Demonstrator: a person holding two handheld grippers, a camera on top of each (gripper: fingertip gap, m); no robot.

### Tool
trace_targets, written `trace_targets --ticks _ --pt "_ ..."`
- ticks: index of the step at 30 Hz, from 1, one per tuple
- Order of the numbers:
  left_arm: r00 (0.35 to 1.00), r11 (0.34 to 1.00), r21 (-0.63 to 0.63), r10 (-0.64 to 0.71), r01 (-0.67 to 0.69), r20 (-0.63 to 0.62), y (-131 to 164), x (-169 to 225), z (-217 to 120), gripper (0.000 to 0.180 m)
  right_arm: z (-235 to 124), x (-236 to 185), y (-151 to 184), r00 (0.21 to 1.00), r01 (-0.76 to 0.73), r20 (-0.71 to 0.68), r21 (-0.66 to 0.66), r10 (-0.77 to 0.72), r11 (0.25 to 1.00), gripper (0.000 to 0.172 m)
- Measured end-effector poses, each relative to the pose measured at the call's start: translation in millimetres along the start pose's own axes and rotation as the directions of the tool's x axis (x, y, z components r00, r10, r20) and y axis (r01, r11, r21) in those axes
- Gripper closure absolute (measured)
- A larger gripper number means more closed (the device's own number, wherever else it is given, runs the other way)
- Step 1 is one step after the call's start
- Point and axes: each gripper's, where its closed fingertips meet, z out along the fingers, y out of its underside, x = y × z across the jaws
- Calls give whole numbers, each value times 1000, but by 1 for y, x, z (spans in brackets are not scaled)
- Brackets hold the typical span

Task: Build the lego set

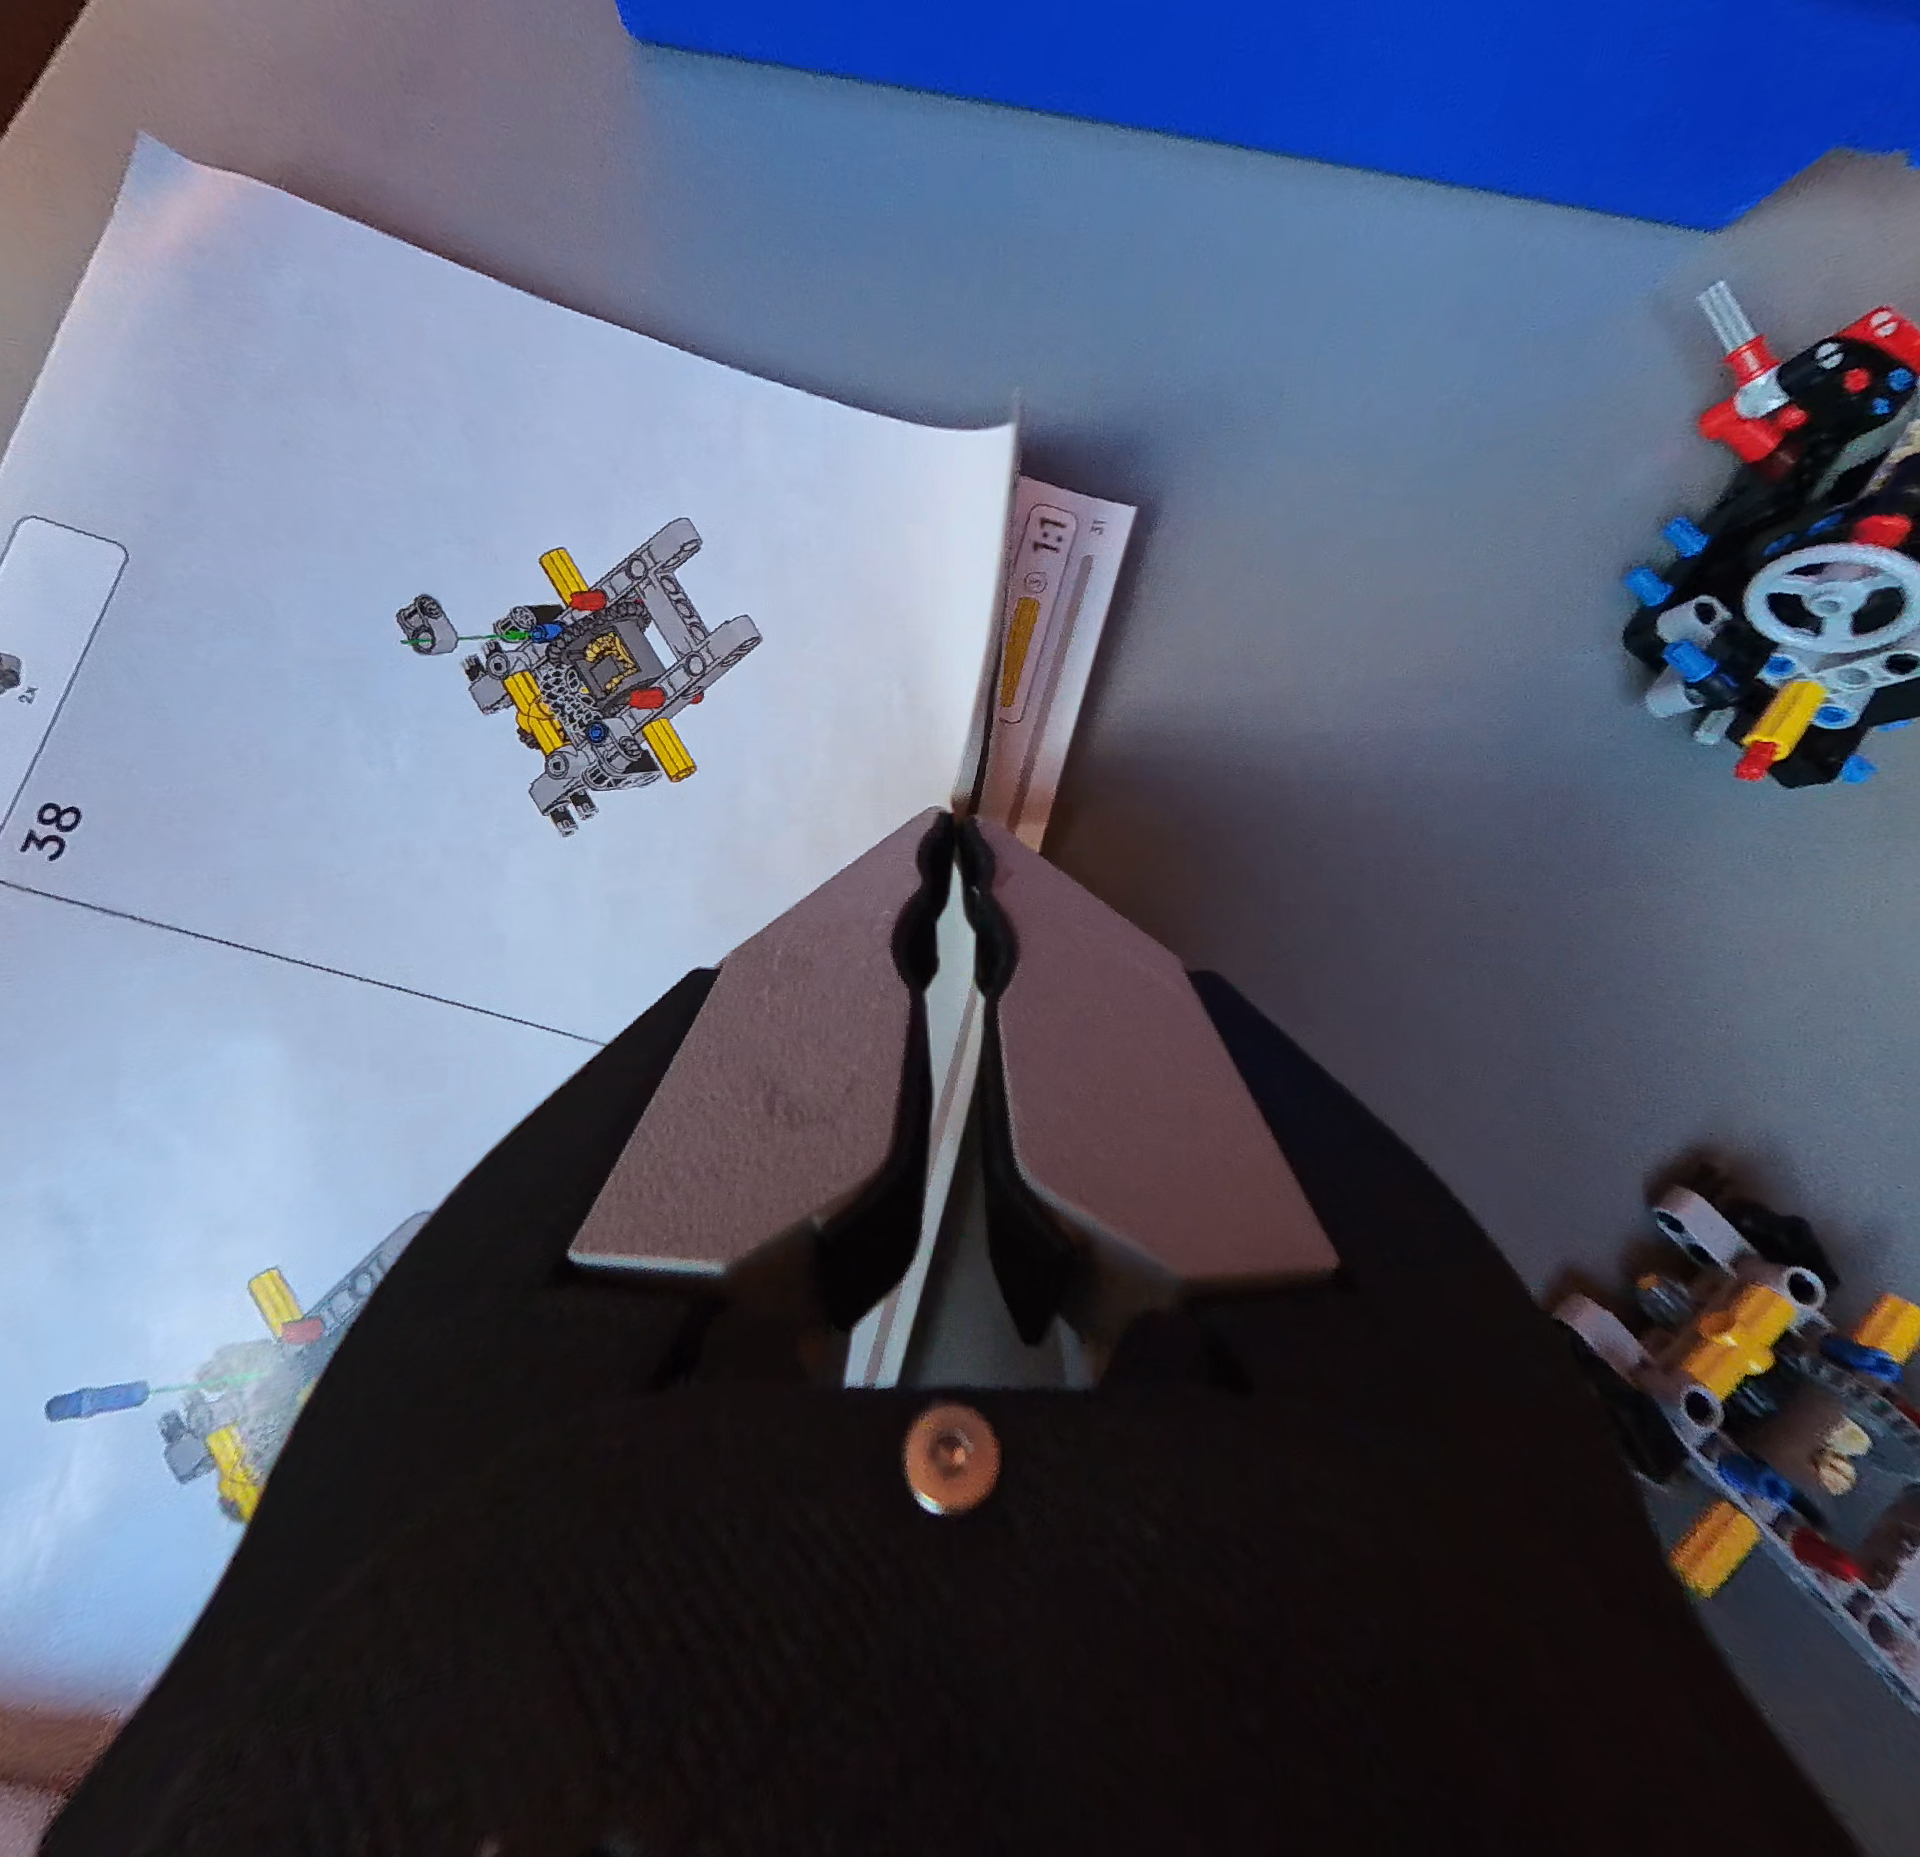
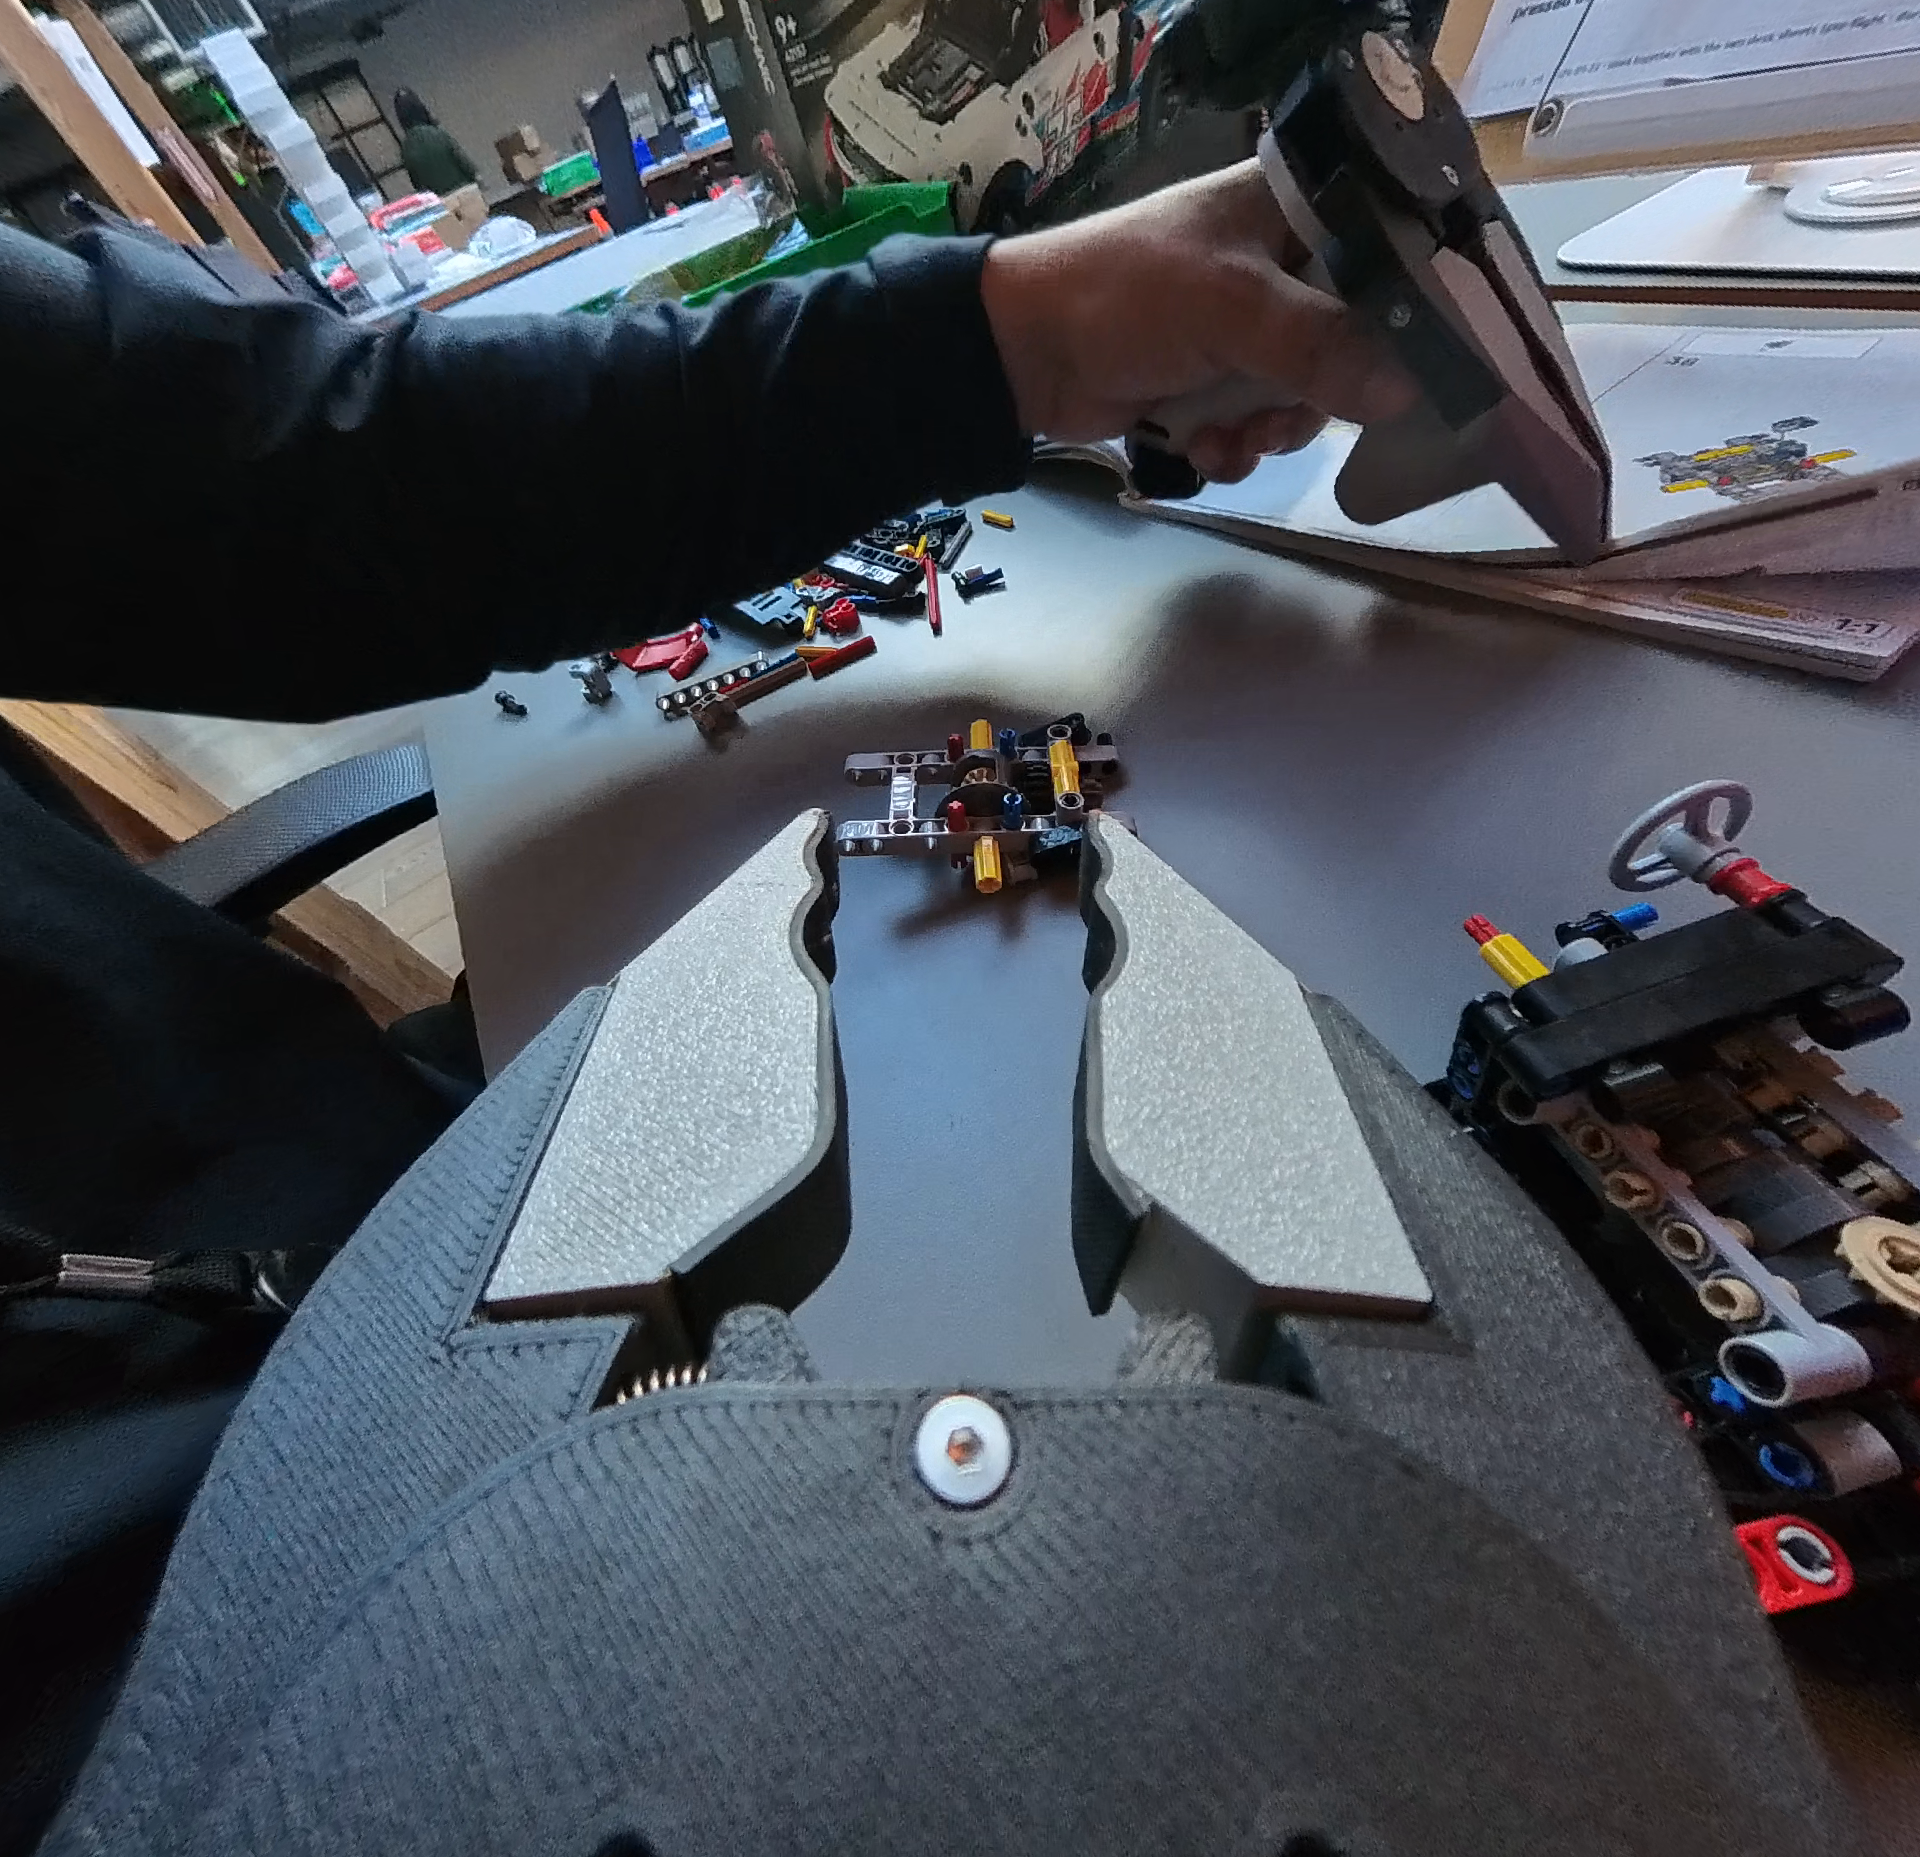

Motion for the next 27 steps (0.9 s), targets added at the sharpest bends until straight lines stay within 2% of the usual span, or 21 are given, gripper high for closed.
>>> trace_targets --ticks 7,10,13,17,20,23,25,27 --pt "999 996 85 -13 9 44 -9 -1 -21 180 -1 -1 -2 1000 16 -10 16 -16 1000 131" --pt "999 991 133 -25 19 38 -12 2 -32 180 -2 4 -13 999 1 -45 72 2 997 130" --pt "998 983 179 -51 46 22 -11 4 -40 180 2 11 -41 997 -15 -69 110 23 994 130" --pt "993 961 250 -117 116 -12 -8 6 -48 180 16 54 -98 978 -7 -207 145 38 989 134" --pt "990 944 299 -143 142 -21 -4 7 -58 180 39 91 -133 963 -49 -255 154 88 987 133" --pt "993 941 318 -119 115 -6 6 7 -70 180 76 126 -147 951 -104 -279 113 132 988 132" --pt "993 937 330 -114 111 -11 11 6 -79 180 100 142 -153 950 -156 -257 91 174 984 126" --pt "993 935 335 -115 113 -13 17 2 -87 180 126 141 -163 972 -165 -156 67 174 984 125"
